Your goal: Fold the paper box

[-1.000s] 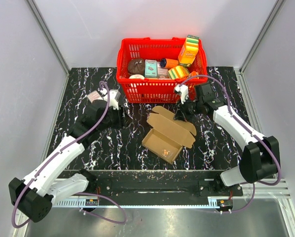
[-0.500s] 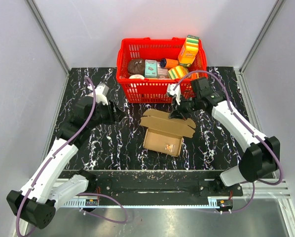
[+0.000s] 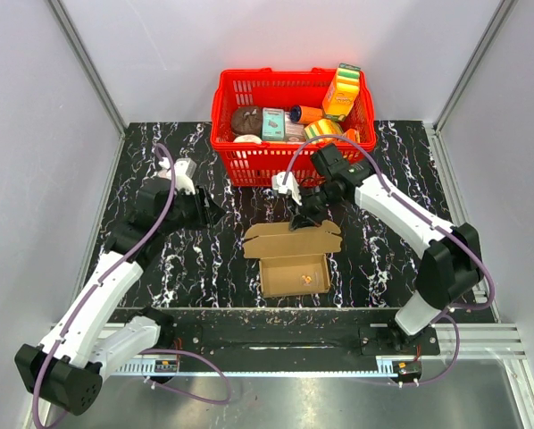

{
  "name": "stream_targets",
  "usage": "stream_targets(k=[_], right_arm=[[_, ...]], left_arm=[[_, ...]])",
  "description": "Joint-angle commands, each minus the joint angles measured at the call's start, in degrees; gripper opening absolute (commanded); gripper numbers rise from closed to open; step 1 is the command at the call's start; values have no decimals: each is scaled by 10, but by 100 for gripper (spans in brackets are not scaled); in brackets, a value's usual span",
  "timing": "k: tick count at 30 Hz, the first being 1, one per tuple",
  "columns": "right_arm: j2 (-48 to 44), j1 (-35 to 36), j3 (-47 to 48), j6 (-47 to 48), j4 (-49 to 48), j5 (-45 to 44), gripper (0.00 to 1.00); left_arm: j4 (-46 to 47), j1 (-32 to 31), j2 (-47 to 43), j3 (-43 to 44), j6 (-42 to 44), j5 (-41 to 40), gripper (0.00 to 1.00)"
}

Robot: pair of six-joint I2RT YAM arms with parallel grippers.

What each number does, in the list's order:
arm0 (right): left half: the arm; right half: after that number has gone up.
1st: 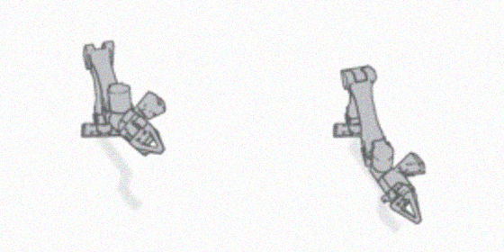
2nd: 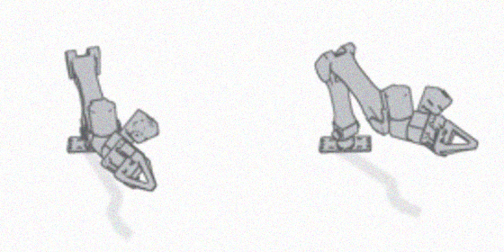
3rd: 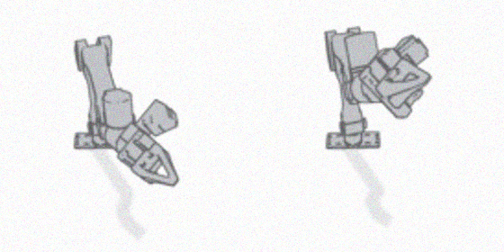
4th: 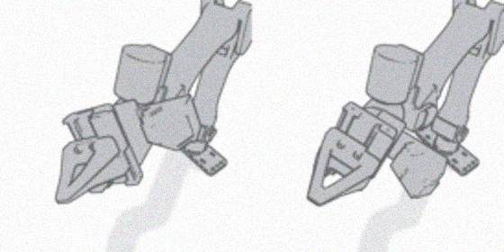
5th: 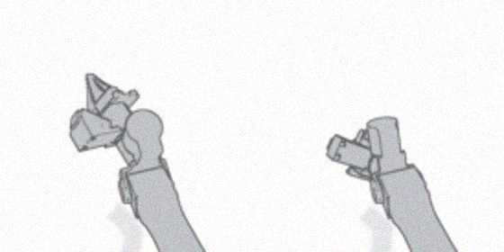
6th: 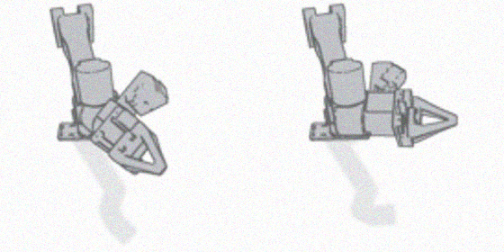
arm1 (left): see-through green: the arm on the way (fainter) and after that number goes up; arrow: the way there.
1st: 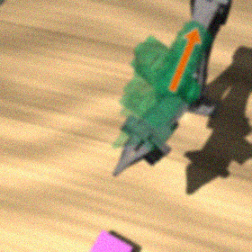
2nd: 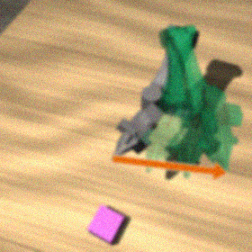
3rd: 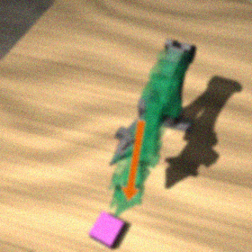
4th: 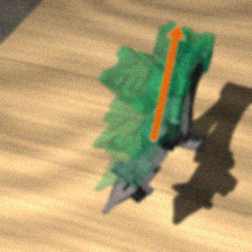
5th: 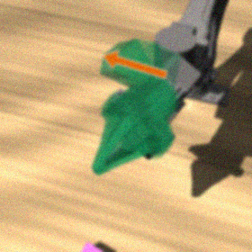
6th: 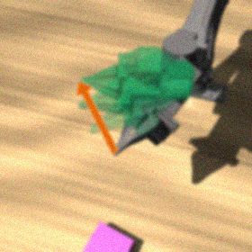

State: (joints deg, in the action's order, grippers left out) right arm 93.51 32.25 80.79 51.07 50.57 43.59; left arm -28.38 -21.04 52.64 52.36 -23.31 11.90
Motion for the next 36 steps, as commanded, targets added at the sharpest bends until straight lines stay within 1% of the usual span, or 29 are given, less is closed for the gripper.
stream_targets(k=[1, 3, 4, 7, 14, 20, 28, 32, 34, 35, 36], right_arm=[[-18, 8, 0, 5, -39, -14, 9], [-28, 8, -5, 2, -53, -17, 17], [-32, 8, -7, 2, -54, -17, 26], [-43, 8, -14, -3, -68, -20, 46], [-64, 8, -23, -23, -100, -27, 52], [-89, 7, -37, -82, -172, -57, 57], [-100, 3, -45, -131, -203, -76, 63], [-123, -3, -65, -160, -241, -91, 65], [-136, -6, -84, -209, -266, -109, 67], [-150, -7, -91, -274, -305, -146, 68], [-156, -8, -102, -313, -324, -174, 68]], left_arm=[[1, 5, -14, -13, 8, -7, 49], [2, 5, -13, -16, 9, -7, 49], [1, 5, -11, -19, 9, -7, 49], [5, 5, -11, -25, 9, -7, 49], [15, 6, -6, -36, 7, -2, 49], [18, 6, -13, -46, 6, -11, 49], [28, 6, -17, -61, 0, -6, 49], [34, 6, -15, -67, -2, -3, 49], [38, 6, -13, -69, -3, -1, 49], [39, 6, -11, -69, -3, 1, 49], [42, 6, -9, -69, -4, 2, 49]])
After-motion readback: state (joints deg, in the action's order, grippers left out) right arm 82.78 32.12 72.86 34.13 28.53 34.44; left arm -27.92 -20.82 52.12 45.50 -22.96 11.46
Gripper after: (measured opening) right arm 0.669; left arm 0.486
